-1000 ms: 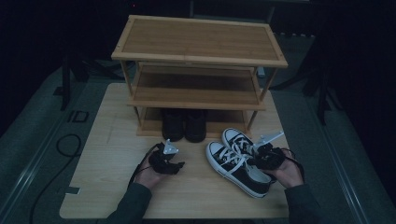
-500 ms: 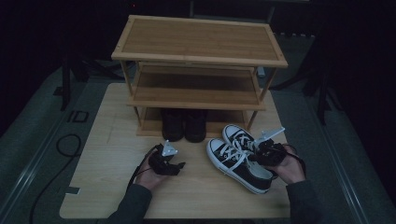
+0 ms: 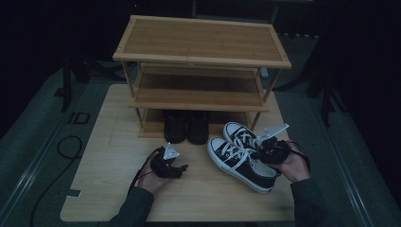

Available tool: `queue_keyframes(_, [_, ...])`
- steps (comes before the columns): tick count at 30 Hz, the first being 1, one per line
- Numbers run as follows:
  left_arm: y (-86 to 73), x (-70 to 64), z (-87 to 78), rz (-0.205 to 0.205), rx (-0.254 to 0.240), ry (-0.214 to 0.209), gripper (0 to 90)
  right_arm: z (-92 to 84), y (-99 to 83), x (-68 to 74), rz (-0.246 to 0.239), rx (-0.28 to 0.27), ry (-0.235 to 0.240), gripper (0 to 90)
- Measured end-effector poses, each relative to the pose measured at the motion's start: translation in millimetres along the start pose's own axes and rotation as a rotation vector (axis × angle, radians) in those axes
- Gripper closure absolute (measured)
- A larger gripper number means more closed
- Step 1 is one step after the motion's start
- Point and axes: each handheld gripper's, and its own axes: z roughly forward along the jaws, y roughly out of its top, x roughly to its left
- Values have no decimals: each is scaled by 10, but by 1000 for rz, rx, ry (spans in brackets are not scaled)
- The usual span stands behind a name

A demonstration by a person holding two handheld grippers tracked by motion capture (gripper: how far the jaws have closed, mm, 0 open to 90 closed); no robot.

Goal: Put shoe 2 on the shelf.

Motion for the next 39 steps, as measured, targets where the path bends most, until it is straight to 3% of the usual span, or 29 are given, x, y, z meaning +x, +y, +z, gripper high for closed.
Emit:
queue_keyframes(18, [0, -7, 0, -4, 0, 5, 347, -72, 276, 21, -111, -1, 30, 851])
queue_keyframes(39, [0, -8, 0, -5, 0, 6, 348, -223, 452, 74, -173, -27, 73, 850])
